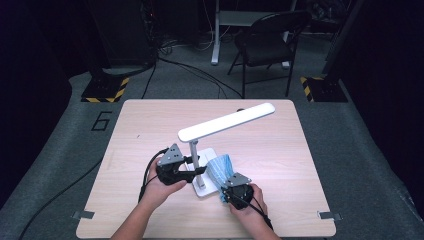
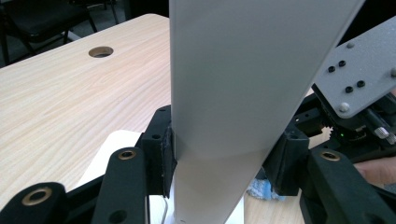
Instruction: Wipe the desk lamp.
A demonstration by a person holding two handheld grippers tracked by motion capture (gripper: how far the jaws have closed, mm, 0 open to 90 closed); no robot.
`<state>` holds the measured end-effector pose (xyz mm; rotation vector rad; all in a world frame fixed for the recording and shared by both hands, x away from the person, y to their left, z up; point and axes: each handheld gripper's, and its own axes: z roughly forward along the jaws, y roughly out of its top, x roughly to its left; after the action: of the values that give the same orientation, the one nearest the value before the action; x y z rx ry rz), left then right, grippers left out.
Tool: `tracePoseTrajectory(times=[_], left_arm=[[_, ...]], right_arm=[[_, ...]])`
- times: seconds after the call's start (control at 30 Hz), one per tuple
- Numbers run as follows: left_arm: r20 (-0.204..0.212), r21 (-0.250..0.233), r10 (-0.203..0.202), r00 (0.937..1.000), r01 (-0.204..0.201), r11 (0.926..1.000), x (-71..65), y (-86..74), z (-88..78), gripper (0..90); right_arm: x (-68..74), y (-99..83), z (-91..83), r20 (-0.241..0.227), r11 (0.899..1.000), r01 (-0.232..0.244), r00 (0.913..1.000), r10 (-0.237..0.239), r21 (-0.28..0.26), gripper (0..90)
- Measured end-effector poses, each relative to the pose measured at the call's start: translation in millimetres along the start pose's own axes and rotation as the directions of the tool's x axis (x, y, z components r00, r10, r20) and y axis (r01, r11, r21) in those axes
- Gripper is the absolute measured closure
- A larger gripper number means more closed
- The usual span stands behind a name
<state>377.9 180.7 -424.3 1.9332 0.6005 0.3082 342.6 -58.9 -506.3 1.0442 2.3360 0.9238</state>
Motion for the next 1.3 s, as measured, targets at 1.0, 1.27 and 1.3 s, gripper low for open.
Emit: tracePoseTrajectory(times=[1.0,1.27,1.3], left_arm=[[0.002,-0.029,-0.012,0.9999,0.012,0.9995,1.4,-4.3,-1.6,51.1],[-0.009,-0.018,-0.008,0.9999,0.008,0.9998,0.9,-3.7,-2.6,51.2],[-0.008,-0.019,-0.009,0.9999,0.009,0.9998,1.0,-3.7,-2.5,51.2]], right_arm=[[16.7,3.7,6.6,-0.108,0.996,0.051,0.9924,-0.059,-0.071,70.0],[1.2,2.1,7.6,-0.076,0.997,0.03,0.9965,-0.036,-0.071,70.0],[-3.1,2.2,7.6,-0.075,0.997,0.035,0.9964,-0.04,-0.067,69.9]])
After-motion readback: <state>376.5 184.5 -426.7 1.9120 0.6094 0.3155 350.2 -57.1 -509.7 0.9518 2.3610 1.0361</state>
